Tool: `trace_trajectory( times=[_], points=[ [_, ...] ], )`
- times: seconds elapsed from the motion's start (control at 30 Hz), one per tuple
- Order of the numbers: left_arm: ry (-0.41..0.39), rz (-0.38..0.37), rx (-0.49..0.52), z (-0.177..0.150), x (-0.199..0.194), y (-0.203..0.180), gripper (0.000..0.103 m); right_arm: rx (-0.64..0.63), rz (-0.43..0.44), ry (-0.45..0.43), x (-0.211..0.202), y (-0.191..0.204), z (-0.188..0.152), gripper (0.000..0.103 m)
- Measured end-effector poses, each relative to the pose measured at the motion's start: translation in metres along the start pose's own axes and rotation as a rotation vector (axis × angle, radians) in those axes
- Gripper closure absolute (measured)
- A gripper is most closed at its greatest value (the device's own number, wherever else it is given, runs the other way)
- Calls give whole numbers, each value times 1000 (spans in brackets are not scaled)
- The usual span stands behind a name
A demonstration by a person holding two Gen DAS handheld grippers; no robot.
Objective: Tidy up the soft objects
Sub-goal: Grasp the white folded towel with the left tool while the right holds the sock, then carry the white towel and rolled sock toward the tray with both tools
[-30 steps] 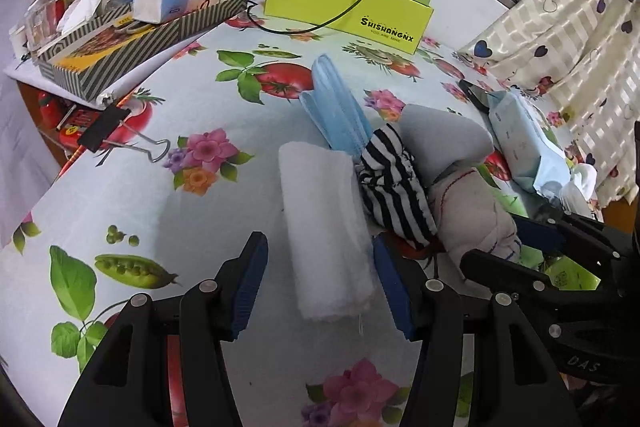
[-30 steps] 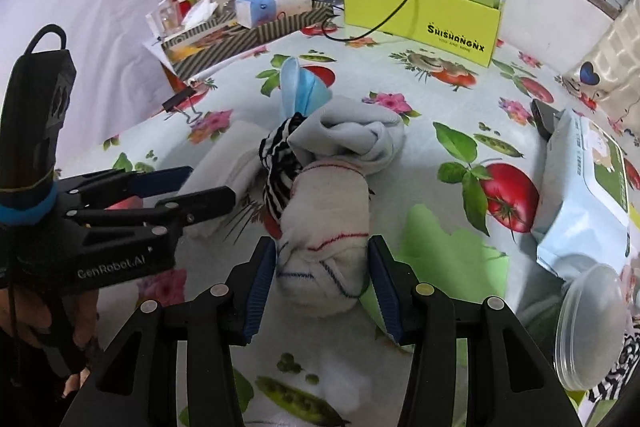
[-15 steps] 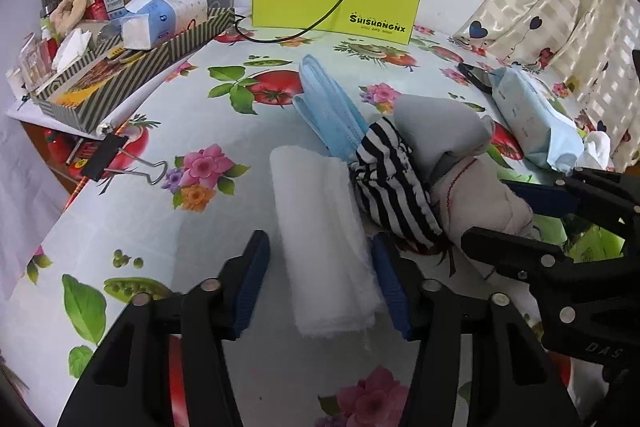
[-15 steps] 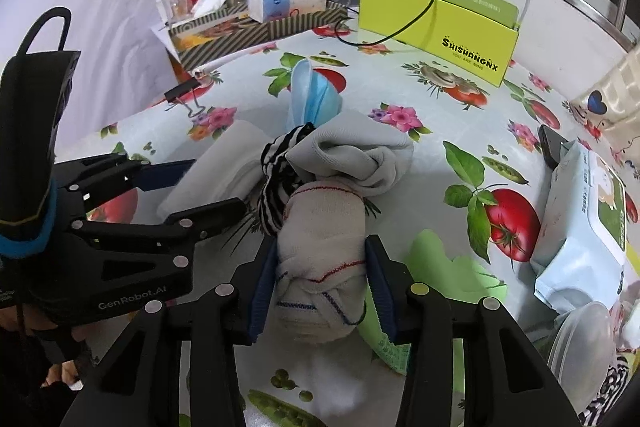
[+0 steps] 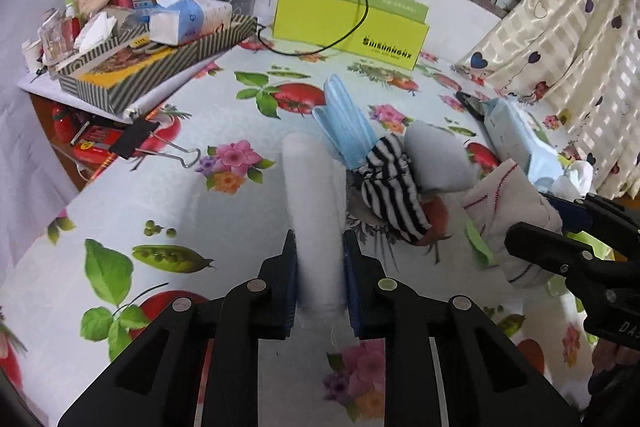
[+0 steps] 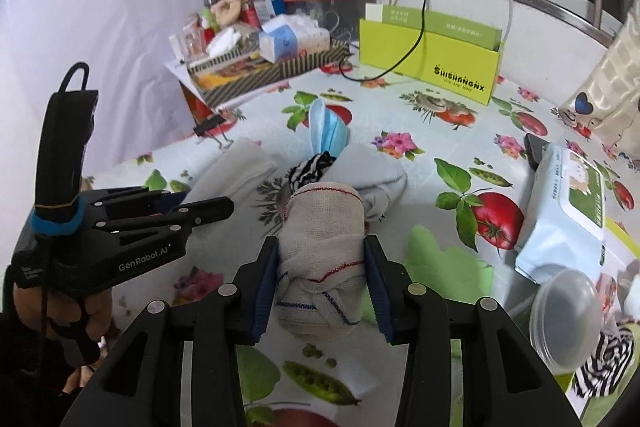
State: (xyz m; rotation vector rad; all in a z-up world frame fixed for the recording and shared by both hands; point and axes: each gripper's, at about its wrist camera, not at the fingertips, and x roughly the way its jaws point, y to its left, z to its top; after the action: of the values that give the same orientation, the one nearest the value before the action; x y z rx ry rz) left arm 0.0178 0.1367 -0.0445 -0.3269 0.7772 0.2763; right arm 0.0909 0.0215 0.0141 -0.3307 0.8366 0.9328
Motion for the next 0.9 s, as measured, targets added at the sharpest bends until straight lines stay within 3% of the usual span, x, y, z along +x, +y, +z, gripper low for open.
trace_trajectory(
  times=[0.3, 0.9],
  points=[
    [-57, -70, 9, 3, -26, -20, 82, 19, -10, -76, -36, 1, -8, 63],
    [-116, -124, 115, 14, -52, -78, 82, 86, -51, -178, -85, -18, -24, 62]
  ],
)
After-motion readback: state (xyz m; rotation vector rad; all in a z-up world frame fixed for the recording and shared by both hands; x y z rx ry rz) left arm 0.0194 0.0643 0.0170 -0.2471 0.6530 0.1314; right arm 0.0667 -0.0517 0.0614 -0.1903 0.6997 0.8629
